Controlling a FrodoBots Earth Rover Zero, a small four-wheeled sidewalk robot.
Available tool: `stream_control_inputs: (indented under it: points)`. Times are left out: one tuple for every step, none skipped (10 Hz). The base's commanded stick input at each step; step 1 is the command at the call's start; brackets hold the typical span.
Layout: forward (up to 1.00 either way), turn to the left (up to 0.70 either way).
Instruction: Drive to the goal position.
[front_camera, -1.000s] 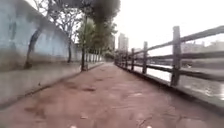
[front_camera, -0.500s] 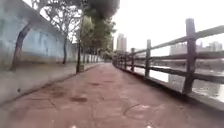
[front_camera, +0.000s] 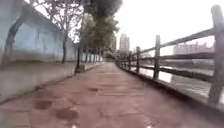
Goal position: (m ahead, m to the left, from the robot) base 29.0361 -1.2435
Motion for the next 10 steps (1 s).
stream_control_inputs:
  points:
    - [1.00, 0.07]
    - [1.00, 0.07]
    - [1.00, 0.07]
    - [1.00, 0.07]
    - [1.00, 0.07]
    - [1.00, 0.07]
    - [1.00, 0.07]
    - [1.00, 0.07]
    - [1.00, 0.07]
    - [1.00, 0.07]
